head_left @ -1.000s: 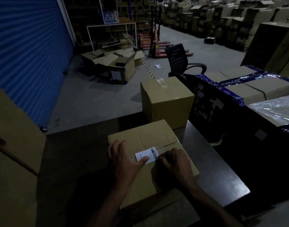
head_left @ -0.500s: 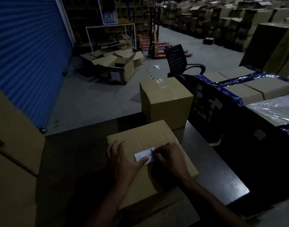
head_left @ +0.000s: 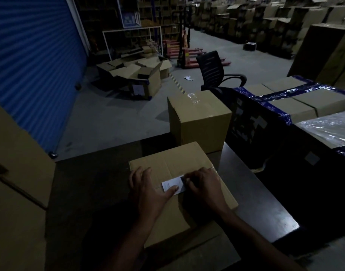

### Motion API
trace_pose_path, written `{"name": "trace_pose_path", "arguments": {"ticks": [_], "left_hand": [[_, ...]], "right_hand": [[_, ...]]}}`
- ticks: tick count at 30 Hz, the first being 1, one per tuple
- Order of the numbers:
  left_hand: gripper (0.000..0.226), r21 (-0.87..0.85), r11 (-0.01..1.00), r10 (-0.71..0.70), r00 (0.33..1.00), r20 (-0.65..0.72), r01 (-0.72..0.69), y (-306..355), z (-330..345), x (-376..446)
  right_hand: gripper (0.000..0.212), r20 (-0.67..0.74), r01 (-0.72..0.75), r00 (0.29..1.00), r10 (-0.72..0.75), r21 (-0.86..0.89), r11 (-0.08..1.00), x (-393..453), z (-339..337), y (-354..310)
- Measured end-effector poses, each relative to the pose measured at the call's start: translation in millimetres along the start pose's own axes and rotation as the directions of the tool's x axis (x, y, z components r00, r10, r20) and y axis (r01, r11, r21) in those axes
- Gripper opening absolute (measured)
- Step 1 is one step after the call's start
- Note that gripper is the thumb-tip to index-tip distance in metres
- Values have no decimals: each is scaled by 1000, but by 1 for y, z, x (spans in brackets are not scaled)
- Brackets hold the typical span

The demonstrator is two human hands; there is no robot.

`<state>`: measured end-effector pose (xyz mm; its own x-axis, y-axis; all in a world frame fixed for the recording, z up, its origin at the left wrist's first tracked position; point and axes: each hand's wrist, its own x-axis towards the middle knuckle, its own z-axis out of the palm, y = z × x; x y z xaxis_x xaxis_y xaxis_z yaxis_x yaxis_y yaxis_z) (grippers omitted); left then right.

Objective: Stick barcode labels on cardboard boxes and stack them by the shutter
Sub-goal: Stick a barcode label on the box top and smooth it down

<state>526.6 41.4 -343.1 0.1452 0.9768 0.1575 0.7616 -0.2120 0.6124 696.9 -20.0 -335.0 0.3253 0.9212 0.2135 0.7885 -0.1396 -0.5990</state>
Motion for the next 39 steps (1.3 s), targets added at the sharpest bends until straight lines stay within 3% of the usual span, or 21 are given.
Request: {"name": "trace_pose_path", "arguments": {"ticks": [5,18,23,27,31,34,37,39], "left_hand": [[96,3,1000,-7,1000,5,7,1,-1,-1],[100,-7,1000,-27,999,23,28,1,-1,-1],[105,-18,998,-59,991,121,61,0,-8,4],[106,66,995,-79,988,131,71,2,-20,30],[123,22,997,66,957,281,-75,7,-32,59],[127,107,991,27,900,435,-82,10,-36,67],[129,224,972,-34,908,418,-67,7,-36,69],[132,354,934,-102,922,375,-41,6,-41,61]], "right_hand": [[19,39,-17,999,16,17,1000,-3,-1,0],[12,-60,-75,995,75,5,997,-21,-3,-3],[20,-110,-102,989,99,-23,995,-37,-7,-5],[17,-209,-125,973,95,-134,983,-55,-2,-12],[16,-252,-134,965,78,-214,968,-56,6,-12],[18,-260,-102,965,36,-245,964,-53,7,-10],[30,-206,-48,979,6,-203,978,-43,-1,-4],[34,-90,29,995,-46,-185,982,-26,-12,6]]}}
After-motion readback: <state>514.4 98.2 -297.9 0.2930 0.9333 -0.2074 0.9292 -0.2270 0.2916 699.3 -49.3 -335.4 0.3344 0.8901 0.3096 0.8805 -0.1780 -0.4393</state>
